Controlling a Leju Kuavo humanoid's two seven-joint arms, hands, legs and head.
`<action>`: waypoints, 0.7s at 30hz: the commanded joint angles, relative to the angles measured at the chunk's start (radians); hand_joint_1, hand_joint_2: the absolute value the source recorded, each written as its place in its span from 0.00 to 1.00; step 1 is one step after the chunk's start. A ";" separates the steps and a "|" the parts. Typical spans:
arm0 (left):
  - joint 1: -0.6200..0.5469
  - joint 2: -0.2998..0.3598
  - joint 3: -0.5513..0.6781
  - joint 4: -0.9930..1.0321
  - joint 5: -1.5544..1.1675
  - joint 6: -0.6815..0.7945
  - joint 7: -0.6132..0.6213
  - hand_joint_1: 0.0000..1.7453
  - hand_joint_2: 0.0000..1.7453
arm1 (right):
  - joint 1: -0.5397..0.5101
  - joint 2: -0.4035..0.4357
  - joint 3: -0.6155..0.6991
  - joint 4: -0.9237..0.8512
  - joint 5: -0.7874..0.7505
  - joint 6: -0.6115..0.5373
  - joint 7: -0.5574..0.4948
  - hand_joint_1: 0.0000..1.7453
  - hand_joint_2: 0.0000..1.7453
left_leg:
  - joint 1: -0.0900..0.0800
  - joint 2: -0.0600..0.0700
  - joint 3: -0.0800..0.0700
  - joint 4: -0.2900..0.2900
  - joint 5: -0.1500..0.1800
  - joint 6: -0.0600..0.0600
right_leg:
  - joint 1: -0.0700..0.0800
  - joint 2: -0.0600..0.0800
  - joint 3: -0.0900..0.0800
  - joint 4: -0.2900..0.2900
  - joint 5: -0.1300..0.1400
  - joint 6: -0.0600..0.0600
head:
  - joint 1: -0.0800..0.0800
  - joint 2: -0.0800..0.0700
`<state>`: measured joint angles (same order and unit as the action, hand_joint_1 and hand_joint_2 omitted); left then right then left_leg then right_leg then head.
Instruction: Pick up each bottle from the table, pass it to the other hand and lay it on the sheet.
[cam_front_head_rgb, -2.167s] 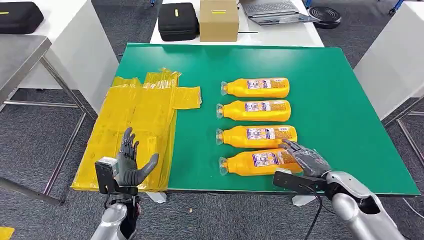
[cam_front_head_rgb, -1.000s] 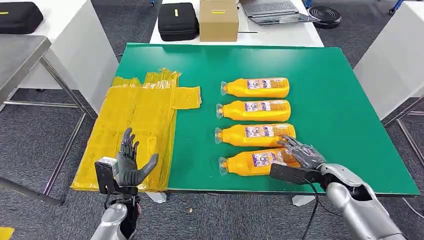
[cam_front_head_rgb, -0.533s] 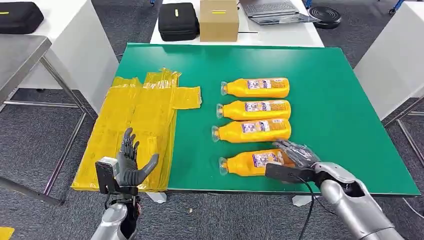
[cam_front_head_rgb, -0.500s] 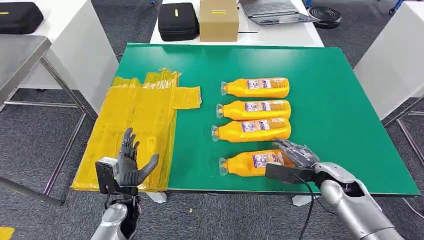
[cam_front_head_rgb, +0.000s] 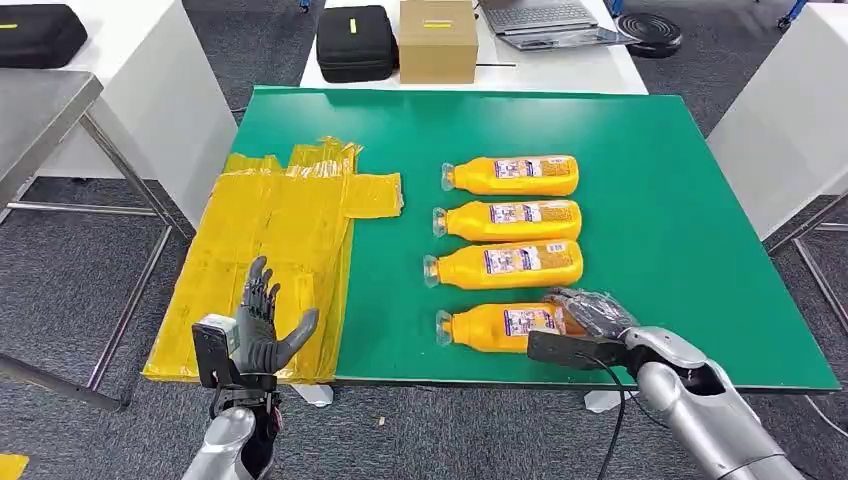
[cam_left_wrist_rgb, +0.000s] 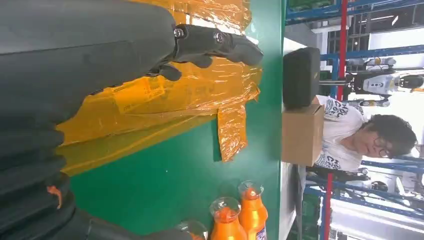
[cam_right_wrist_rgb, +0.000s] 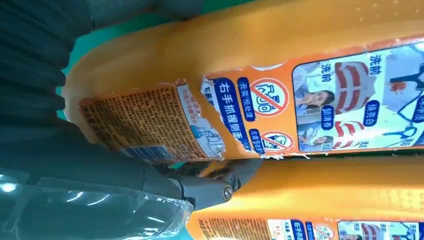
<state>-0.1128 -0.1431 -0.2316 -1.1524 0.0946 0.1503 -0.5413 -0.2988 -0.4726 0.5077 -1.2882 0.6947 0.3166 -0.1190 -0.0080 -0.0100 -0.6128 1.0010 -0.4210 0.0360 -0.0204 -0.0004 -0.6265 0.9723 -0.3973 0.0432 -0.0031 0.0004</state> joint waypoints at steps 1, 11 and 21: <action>-0.031 0.001 0.010 0.055 0.000 0.006 0.003 0.00 1.00 | -0.033 0.026 0.045 0.068 0.004 0.001 0.005 0.94 1.00 | 0.002 0.001 0.006 -0.001 -0.002 -0.002 | 0.002 0.001 0.006 -0.001 -0.002 -0.002 | 0.000 0.000; -0.025 -0.002 0.014 0.051 -0.001 0.009 0.003 0.00 1.00 | -0.044 0.048 0.030 0.081 -0.006 -0.031 -0.017 1.00 1.00 | 0.002 0.002 0.007 -0.001 -0.003 -0.002 | 0.002 0.001 0.007 -0.001 -0.002 -0.002 | 0.000 0.000; -0.019 -0.013 0.029 0.041 -0.006 0.018 -0.005 0.00 1.00 | 0.027 0.208 -0.093 0.013 -0.120 -0.231 -0.209 1.00 1.00 | 0.003 0.003 0.007 -0.001 -0.003 -0.003 | 0.003 0.002 0.007 -0.001 -0.002 -0.003 | 0.000 0.000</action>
<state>-0.1110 -0.1495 -0.2304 -1.1524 0.0931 0.1610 -0.5417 -0.2899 -0.4062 0.4841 -1.2741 0.6210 0.1575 -0.2377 -0.0077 -0.0101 -0.6128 1.0010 -0.4210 0.0359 -0.0201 -0.0004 -0.6263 0.9725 -0.3973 0.0432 -0.0031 0.0004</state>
